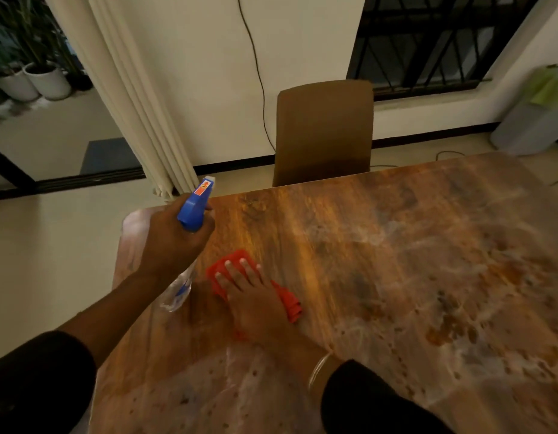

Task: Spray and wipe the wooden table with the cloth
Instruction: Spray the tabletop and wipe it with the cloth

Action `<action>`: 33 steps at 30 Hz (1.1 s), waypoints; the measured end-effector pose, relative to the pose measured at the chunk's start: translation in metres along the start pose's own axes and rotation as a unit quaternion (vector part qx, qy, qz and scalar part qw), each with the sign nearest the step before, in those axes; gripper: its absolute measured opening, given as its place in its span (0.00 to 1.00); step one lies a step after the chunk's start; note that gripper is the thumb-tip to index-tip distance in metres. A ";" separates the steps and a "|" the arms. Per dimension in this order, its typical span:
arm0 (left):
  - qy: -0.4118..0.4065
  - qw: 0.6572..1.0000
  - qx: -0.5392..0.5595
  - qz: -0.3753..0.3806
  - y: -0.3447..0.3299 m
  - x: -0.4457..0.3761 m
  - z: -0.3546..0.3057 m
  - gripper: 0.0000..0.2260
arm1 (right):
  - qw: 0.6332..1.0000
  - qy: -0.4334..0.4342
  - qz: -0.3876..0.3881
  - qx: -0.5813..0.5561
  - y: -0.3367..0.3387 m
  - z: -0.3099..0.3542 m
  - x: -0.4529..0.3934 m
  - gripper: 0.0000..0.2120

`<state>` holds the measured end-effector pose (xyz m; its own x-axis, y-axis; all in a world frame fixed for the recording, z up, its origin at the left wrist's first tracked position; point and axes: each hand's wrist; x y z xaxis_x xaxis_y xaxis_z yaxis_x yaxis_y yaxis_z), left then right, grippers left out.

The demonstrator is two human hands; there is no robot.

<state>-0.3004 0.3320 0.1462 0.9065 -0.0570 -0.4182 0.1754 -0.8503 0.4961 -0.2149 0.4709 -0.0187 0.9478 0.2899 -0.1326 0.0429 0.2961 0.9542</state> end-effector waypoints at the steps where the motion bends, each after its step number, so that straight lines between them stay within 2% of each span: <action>1: -0.008 1.000 0.001 0.003 -0.005 -0.004 0.000 0.06 | 1.000 -0.018 -0.007 0.014 0.009 -0.032 -0.006 0.27; 3: -0.008 1.000 0.013 0.019 -0.013 -0.009 0.002 0.06 | 0.992 -0.113 -0.019 0.056 0.032 -0.109 -0.018 0.28; 5: -0.008 1.000 0.009 0.028 -0.021 -0.011 0.006 0.06 | 0.965 -0.250 -0.021 0.078 0.062 -0.183 -0.025 0.31; 6: -0.008 1.000 0.002 0.030 -0.025 -0.013 0.008 0.06 | 0.950 -0.300 -0.021 0.077 0.075 -0.208 -0.029 0.32; 8: 0.001 0.999 -0.006 0.043 -0.033 -0.021 0.012 0.06 | 0.928 -0.366 -0.005 0.068 0.083 -0.217 -0.040 0.33; 10: 0.007 0.998 -0.004 0.064 -0.041 -0.030 0.011 0.07 | 0.940 -0.336 0.003 0.062 0.070 -0.180 -0.057 0.36; 12: -0.018 0.997 -0.012 0.072 -0.050 -0.040 0.008 0.10 | 0.977 -0.210 0.027 0.040 0.045 -0.121 -0.079 0.38; 14: -0.056 0.995 -0.026 0.072 -0.059 -0.047 0.002 0.13 | 0.996 -0.063 0.060 0.017 0.024 -0.072 -0.097 0.31; 16: -0.079 0.993 -0.023 0.088 -0.069 -0.054 -0.004 0.13 | 0.996 -0.007 0.089 0.000 0.024 -0.069 -0.110 0.31; 18: -0.093 0.990 -0.028 0.100 -0.075 -0.060 -0.006 0.15 | 0.998 -0.032 0.056 0.022 0.035 -0.109 -0.120 0.35; 21: -0.105 0.989 -0.029 0.098 -0.069 -0.065 -0.002 0.16 | 0.975 -0.202 0.003 0.092 0.064 -0.207 -0.123 0.32; 23: -0.101 0.990 -0.028 0.090 -0.056 -0.065 0.008 0.15 | 0.945 -0.319 -0.004 0.064 0.084 -0.264 -0.120 0.33; 25: -0.088 0.992 -0.032 0.089 -0.040 -0.063 0.021 0.15 | 0.930 -0.366 0.002 0.045 0.088 -0.279 -0.125 0.32; 26: -0.082 0.991 -0.040 0.094 -0.033 -0.061 0.026 0.15 | 0.933 -0.357 -0.006 0.052 0.083 -0.268 -0.132 0.30; 28: -0.080 0.990 -0.061 0.103 -0.024 -0.058 0.033 0.16 | 0.957 -0.285 -0.013 0.059 0.066 -0.220 -0.150 0.29; 31: -0.065 0.991 -0.076 0.094 -0.024 -0.054 0.035 0.17 | 0.993 -0.110 0.028 0.014 0.033 -0.122 -0.168 0.36; 33: -0.061 0.992 -0.072 0.083 -0.030 -0.054 0.034 0.16 | 0.999 -0.019 0.046 0.015 0.016 -0.082 -0.160 0.35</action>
<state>-0.3675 0.3426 0.1284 0.8754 -0.2609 -0.4070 0.0884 -0.7413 0.6654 -0.3923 0.5040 -0.0046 0.9592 0.2803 -0.0355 -0.0347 0.2415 0.9698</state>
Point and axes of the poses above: each hand's wrist, its own x-axis away from the middle knuckle, its own y-axis out of the back of the hand, z = x × y, and after that the axes turned 7 degrees about -z, right-handed
